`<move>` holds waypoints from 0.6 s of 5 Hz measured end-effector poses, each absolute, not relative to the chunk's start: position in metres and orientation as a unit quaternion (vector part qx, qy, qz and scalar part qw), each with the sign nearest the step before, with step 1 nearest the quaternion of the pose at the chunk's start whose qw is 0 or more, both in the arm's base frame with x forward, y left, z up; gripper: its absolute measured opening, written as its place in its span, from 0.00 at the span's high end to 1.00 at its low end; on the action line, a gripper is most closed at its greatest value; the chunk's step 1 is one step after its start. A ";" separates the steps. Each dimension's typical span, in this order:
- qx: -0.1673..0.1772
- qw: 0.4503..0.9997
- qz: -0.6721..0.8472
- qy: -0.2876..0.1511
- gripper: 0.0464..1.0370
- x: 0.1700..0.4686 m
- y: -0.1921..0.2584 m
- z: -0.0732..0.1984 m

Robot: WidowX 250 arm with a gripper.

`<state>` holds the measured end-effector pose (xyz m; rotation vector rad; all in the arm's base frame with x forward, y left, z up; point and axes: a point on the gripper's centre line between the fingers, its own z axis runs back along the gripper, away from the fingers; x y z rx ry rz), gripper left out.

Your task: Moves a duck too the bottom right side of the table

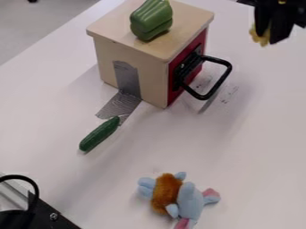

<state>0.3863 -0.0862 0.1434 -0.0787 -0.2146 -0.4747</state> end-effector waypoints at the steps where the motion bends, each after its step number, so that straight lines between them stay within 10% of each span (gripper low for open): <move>1: -0.041 0.965 -0.234 -0.109 0.72 0.334 -0.074 0.161; 3: -0.040 0.970 -0.236 -0.048 0.72 0.234 -0.043 0.122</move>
